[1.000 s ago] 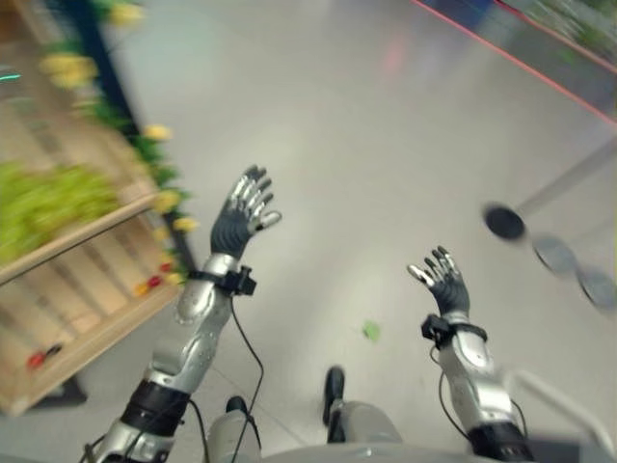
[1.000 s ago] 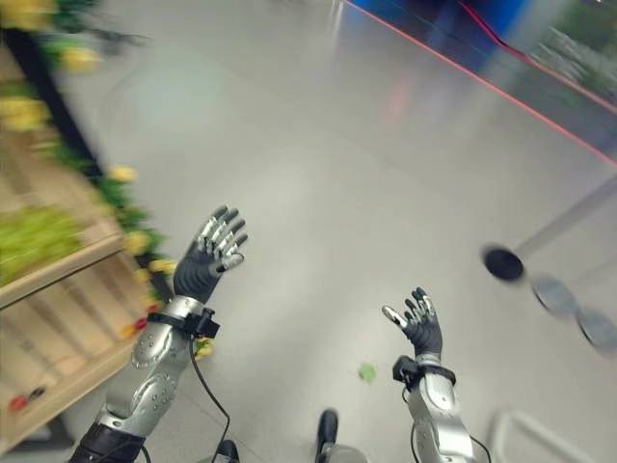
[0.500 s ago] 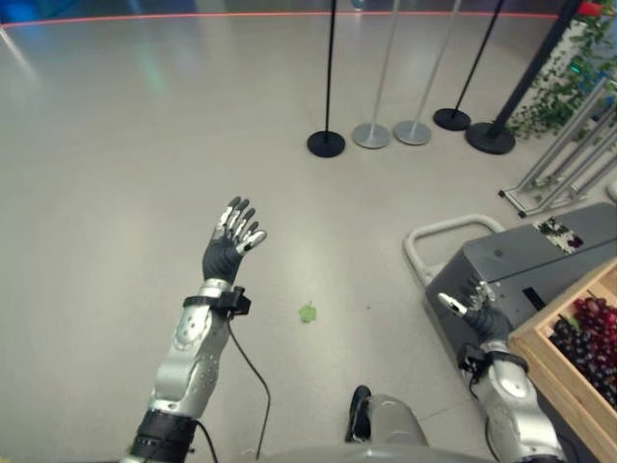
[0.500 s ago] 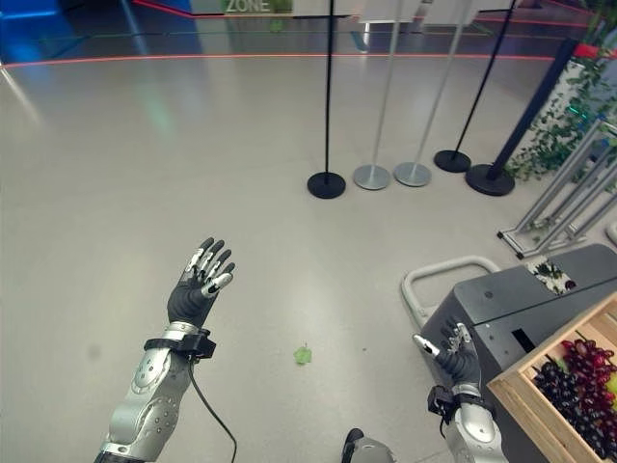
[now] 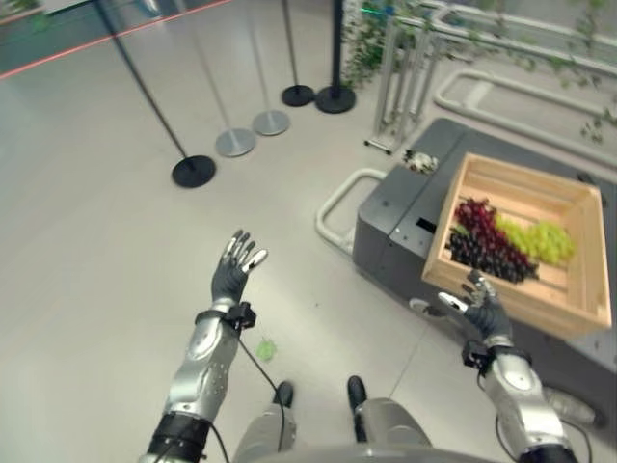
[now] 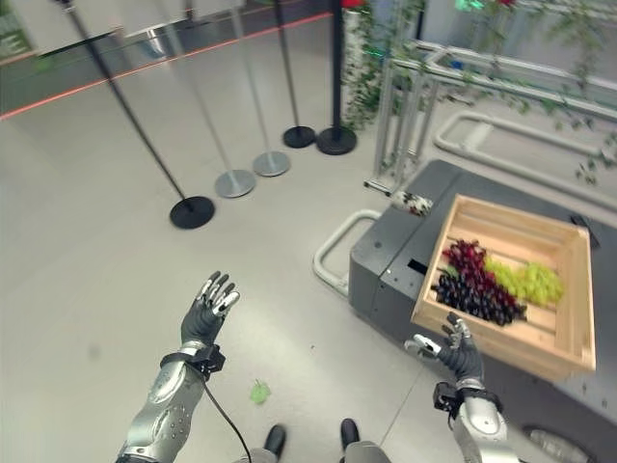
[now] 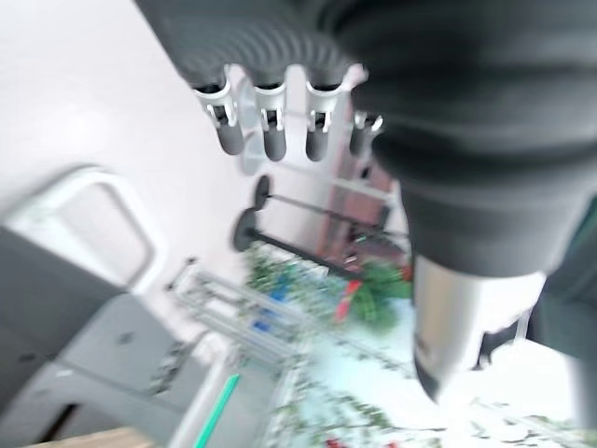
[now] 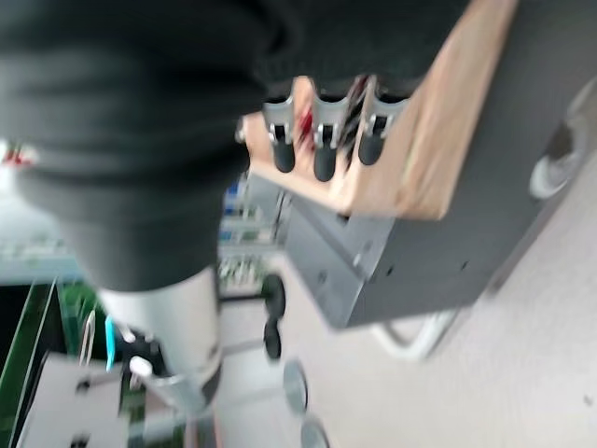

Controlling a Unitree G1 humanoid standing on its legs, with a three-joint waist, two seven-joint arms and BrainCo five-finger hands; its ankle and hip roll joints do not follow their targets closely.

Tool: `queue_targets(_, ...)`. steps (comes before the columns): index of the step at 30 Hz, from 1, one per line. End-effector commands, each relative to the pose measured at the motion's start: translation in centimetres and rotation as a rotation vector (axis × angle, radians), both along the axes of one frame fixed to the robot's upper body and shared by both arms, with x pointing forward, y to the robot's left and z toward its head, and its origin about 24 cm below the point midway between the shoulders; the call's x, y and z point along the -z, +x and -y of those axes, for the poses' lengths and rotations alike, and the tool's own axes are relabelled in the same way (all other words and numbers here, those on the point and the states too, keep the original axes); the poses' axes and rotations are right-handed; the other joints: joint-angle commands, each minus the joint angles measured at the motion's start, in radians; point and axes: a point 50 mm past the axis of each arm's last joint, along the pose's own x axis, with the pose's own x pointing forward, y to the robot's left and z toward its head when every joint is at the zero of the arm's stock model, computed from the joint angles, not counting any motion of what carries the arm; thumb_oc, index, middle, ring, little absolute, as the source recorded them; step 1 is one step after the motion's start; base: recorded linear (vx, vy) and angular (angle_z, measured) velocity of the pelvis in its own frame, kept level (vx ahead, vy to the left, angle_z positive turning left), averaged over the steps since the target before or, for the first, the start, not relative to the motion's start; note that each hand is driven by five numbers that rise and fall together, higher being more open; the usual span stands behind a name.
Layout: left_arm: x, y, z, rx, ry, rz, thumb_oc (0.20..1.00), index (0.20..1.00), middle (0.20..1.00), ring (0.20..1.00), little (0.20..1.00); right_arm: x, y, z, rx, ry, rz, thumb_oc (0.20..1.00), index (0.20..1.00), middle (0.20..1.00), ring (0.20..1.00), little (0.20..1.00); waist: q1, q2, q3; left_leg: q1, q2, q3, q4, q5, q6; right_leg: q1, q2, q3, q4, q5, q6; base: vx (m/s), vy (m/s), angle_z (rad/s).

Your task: Pick up the fruits from the basket on one side to the basket on the other side

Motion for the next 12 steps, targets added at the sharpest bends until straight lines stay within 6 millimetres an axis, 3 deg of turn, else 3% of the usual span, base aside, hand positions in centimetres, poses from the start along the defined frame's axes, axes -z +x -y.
queue_targets(1, -3.8, 0.6, -0.7, -0.025, 0.072, 0.197, 1.0, 1.0, 1.0, 1.0, 1.0, -3.4, 1.6, -0.1, -0.023, -0.044, 0.171, 1.0, 1.0, 1.0, 1.0, 1.0, 0.005, -0.03, 0.013, -0.01, 0.037, 0.023, -0.071, 0.064, -0.055, 0.203, -0.019, 0.068, -0.075, -0.2, 0.035, 0.12, 0.236, -0.82)
queue_targets(2, -3.6, 0.7, -0.6, -0.023, 0.093, 0.19, 1.0, 1.0, 1.0, 1.0, 1.0, -3.2, 1.5, -0.2, -0.019, -0.04, 0.164, 1.0, 1.0, 1.0, 1.0, 1.0, 0.0, -0.028, 0.016, -0.004, 0.056, 0.012, -0.13, 0.1, -0.054, 0.194, -0.012, 0.087, -0.075, -0.198, 0.045, 0.11, 0.296, -0.3)
queue_targets(3, -3.4, 0.8, -0.9, -0.032, 0.105, 0.179, 1.0, 1.0, 1.0, 1.0, 1.0, -2.9, 1.3, -0.2, -0.009, -0.029, 0.153, 1.0, 1.0, 1.0, 1.0, 1.0, -0.01, -0.043, 0.008, 0.022, 0.066, 0.056, -0.167, 0.084, -0.039, 0.179, -0.035, 0.082, -0.061, -0.209, 0.054, 0.05, 0.227, -0.17)
queue_targets(4, -3.4, 0.8, -0.9, -0.032, 0.106, 0.18, 1.0, 1.0, 1.0, 1.0, 1.0, -2.9, 1.3, -0.2, -0.009, -0.029, 0.153, 1.0, 1.0, 1.0, 1.0, 1.0, -0.008, -0.042, 0.006, 0.02, 0.069, 0.057, -0.171, 0.09, -0.04, 0.175, -0.033, 0.084, -0.063, -0.203, 0.055, 0.05, 0.187, -0.55)
queue_targets(9, -3.8, 1.3, -1.0, -0.031, 0.143, 0.188, 1.0, 1.0, 1.0, 1.0, 1.0, -2.7, 1.7, -0.5, 0.022, -0.005, 0.156, 1.0, 1.0, 1.0, 1.0, 1.0, -0.032, -0.078, -0.017, 0.033, 0.08, 0.201, -0.229, 0.08, 0.004, 0.118, -0.128, 0.072, -0.085, -0.155, 0.133, 0.02, 0.215, -0.64)
queue_targets(10, -3.9, 1.4, -1.1, -0.036, 0.15, 0.188, 1.0, 1.0, 1.0, 1.0, 1.0, -2.9, 2.0, -0.9, 0.017, 0.0, 0.167, 1.0, 1.0, 1.0, 1.0, 1.0, -0.024, -0.084, -0.006, 0.039, 0.089, 0.236, -0.216, 0.06, 0.011, 0.087, -0.162, 0.008, -0.058, -0.155, 0.139, -0.07, 0.168, -0.84)
queue_targets(11, -4.1, 1.7, -1.3, -0.044, 0.159, 0.192, 1.0, 1.0, 1.0, 1.0, 1.0, -3.0, 2.3, -1.2, 0.011, 0.005, 0.175, 1.0, 1.0, 1.0, 1.0, 1.0, 0.004, -0.081, -0.001, 0.033, 0.119, 0.289, -0.205, 0.048, 0.005, 0.07, -0.229, -0.149, -0.028, -0.151, 0.145, -0.12, 0.114, -0.99)
queue_targets(12, -3.9, 1.5, -1.6, -0.048, 0.161, 0.184, 1.0, 1.0, 1.0, 1.0, 1.0, -2.9, 2.5, -1.6, -0.002, 0.009, 0.174, 1.0, 1.0, 1.0, 1.0, 1.0, 0.011, -0.08, 0.0, 0.026, 0.141, 0.343, -0.2, 0.045, 0.001, 0.077, -0.264, -0.281, -0.024, -0.142, 0.13, -0.18, 0.074, -1.36)
